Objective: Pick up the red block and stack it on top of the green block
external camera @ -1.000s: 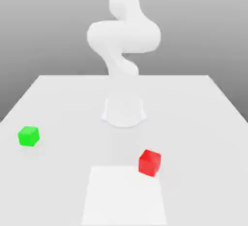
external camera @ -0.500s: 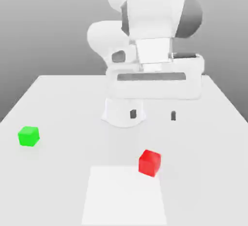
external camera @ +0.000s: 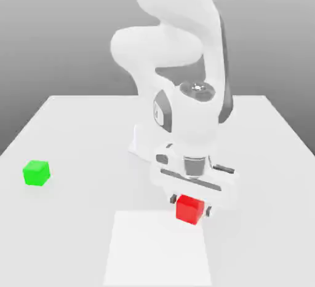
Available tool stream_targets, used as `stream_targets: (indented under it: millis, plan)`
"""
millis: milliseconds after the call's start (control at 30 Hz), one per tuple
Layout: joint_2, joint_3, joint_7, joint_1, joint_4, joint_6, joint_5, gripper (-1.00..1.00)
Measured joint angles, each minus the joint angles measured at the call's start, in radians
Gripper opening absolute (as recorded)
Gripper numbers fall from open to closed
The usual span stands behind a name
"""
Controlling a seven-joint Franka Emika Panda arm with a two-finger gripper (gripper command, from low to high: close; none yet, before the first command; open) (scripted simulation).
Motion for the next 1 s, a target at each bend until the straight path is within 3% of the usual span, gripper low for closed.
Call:
stream_targets:
  millis: [133, 300, 467, 1000]
  plan:
    - [-0.002, 0.000, 0.000, -0.001, 0.000, -0.001, 0.000, -1.00]
    - [-0.135, 0.085, -0.114, -0.040, -0.017, -0.116, 0.154, -1.00]
    - [-0.282, 0.085, -0.151, -0.029, -0.040, -0.240, 0.211, -1.00]
    - [-0.347, -0.446, -0.545, -0.593, 0.070, -0.396, 0.011, -1.00]
